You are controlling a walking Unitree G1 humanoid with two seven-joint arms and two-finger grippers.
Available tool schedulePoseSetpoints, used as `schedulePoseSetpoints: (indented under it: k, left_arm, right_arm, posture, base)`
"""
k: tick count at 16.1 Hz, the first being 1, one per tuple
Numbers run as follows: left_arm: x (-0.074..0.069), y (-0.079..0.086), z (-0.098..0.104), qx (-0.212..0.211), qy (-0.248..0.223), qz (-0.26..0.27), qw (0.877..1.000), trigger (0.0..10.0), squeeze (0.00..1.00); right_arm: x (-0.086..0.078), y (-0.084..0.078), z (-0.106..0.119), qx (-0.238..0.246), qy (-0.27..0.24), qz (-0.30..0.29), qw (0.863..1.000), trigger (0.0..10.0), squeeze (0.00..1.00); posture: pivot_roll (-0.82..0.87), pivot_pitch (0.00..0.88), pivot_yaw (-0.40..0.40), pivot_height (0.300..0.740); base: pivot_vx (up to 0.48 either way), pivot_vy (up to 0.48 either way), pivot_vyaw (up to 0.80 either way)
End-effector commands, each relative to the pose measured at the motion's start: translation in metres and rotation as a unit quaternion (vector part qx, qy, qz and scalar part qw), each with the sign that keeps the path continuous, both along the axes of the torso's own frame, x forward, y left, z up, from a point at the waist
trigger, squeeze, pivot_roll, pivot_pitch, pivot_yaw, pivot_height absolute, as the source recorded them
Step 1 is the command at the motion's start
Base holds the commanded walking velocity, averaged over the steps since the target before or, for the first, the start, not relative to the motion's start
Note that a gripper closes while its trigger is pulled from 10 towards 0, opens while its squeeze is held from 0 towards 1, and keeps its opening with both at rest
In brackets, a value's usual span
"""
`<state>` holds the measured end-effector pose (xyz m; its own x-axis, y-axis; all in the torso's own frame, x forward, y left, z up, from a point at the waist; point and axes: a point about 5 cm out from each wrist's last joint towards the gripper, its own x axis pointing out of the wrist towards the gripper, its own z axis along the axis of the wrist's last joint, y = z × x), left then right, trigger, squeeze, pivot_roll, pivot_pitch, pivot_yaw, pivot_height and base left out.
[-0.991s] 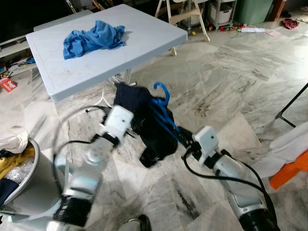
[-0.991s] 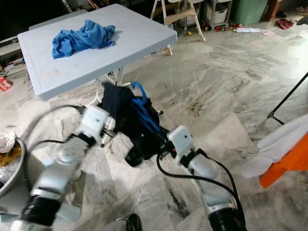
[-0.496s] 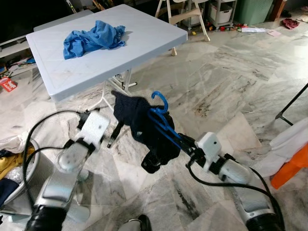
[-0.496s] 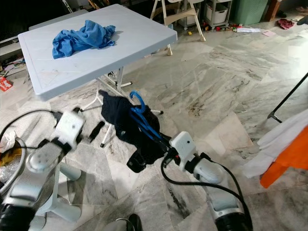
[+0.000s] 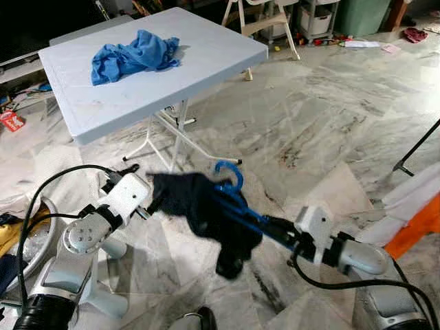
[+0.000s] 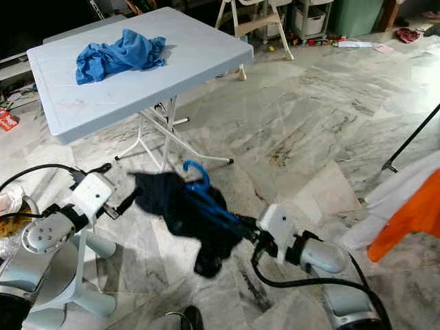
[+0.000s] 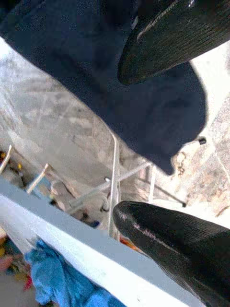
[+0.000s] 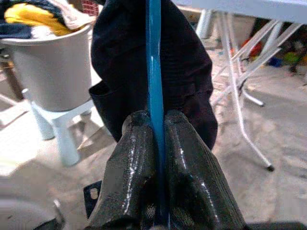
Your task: Hang hanger
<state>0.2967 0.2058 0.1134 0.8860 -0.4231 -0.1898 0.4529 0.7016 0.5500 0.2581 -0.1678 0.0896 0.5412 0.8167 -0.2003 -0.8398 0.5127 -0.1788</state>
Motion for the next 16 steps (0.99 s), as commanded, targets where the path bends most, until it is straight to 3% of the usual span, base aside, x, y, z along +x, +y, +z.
schedulePoseSetpoints:
  k: [1,2,3,5,12,16]
  left_arm:
    - [0.0,0.006,0.0,0.015,0.003,-0.007,1.0,10.0,1.0]
    - [0.0,0.005,-0.001,0.019,0.011,-0.02,1.0,10.0,0.63]
    - [-0.002,0.003,-0.006,0.02,0.032,-0.044,0.998,10.0,0.0]
    - [-0.008,-0.003,-0.018,0.019,0.074,-0.083,0.994,10.0,0.0]
    - [-0.006,-0.013,-0.032,0.012,0.129,-0.135,0.982,10.0,0.0]
    - [-0.009,-0.01,-0.038,-0.011,0.198,-0.173,0.965,10.0,0.0]
  right_arm:
    - [0.001,0.009,0.013,0.022,-0.022,0.027,0.999,10.0,0.0]
    - [-0.002,0.008,0.013,0.019,-0.014,0.04,0.999,10.0,0.0]
    - [-0.004,0.009,0.013,0.019,-0.006,0.052,0.998,10.0,0.0]
    - [-0.007,0.01,0.015,0.019,0.002,0.069,0.997,10.0,0.0]
    - [-0.021,0.003,0.019,0.007,0.044,0.121,0.992,10.0,0.0]
    - [-0.028,-0.001,0.018,-0.001,0.072,0.143,0.987,10.0,0.0]
  posture:
    - [-0.12,0.084,0.147,0.74]
    - [-0.12,0.084,0.148,0.74]
    - [-0.12,0.084,0.148,0.74]
    - [-0.12,0.085,0.148,0.74]
    - [-0.15,0.088,0.151,0.74]
    - [-0.15,0.091,0.16,0.74]
  base:
    - [0.0,0.0,0.0]
    - [0.0,0.0,0.0]
    - [0.0,0.0,0.0]
    - [0.0,0.0,0.0]
    - [0.0,0.0,0.0]
    - [0.0,0.0,0.0]
